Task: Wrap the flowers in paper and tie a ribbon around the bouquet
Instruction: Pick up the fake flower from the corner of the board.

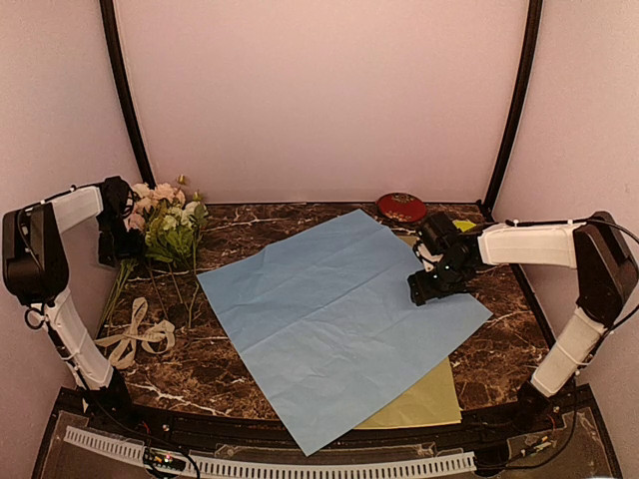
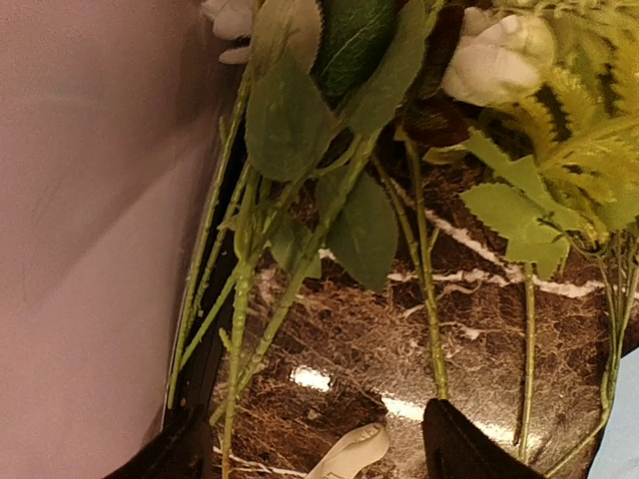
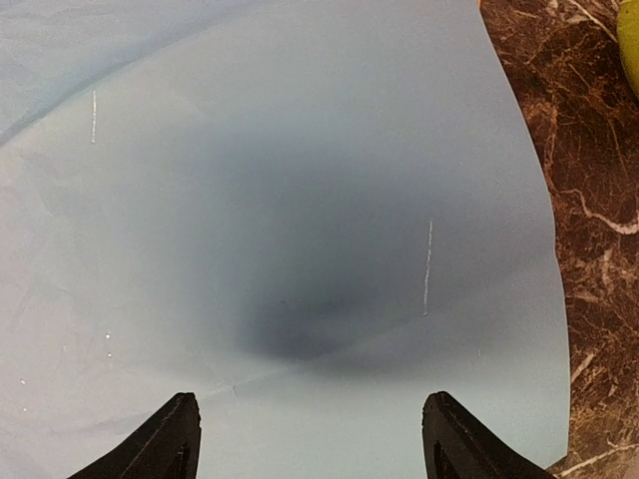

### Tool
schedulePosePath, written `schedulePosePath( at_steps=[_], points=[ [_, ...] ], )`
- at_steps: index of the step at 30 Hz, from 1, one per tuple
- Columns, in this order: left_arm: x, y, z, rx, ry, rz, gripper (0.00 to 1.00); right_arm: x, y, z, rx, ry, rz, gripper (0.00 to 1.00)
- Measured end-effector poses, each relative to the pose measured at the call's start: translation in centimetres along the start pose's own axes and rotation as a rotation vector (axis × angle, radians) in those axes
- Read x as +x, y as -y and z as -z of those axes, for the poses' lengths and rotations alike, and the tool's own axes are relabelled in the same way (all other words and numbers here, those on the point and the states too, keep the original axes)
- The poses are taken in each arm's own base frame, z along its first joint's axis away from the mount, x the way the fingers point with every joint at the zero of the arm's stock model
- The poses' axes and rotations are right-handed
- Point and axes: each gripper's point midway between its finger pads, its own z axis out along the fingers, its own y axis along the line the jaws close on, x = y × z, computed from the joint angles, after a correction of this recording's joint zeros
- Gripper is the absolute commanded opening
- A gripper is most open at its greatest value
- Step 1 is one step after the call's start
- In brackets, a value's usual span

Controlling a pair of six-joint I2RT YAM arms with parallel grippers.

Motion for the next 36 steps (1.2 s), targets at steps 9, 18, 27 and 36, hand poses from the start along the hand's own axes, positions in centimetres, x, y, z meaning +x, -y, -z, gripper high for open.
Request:
schedulePosePath(
  at_steps=[9,18,27,36],
  points=[
    [1.5,-0.7,-2.8,-0.072,-0.100,-0.117,0.27,0.1,-0.4,-0.5,-0.020,-0.010,0.034,0.78],
    [-1.1,-1.0,-2.0,-0.093,0.030,-0.169,0.23,0.4,-0.4,-0.9,-0.016,-0.024,0.045,0.79],
    [-2.1,-0.9,-2.2,-0.096,0.065,-0.198,0.12,0.4,-0.4,-0.9,-0.016,-0.025,0.048,0.79],
    [-1.8,-0.2,-3.6,-0.068,0.036,-0.216,0.19,0.5,-0.4,-1.0,-0.015,-0.027,0.052,0.79]
  ],
)
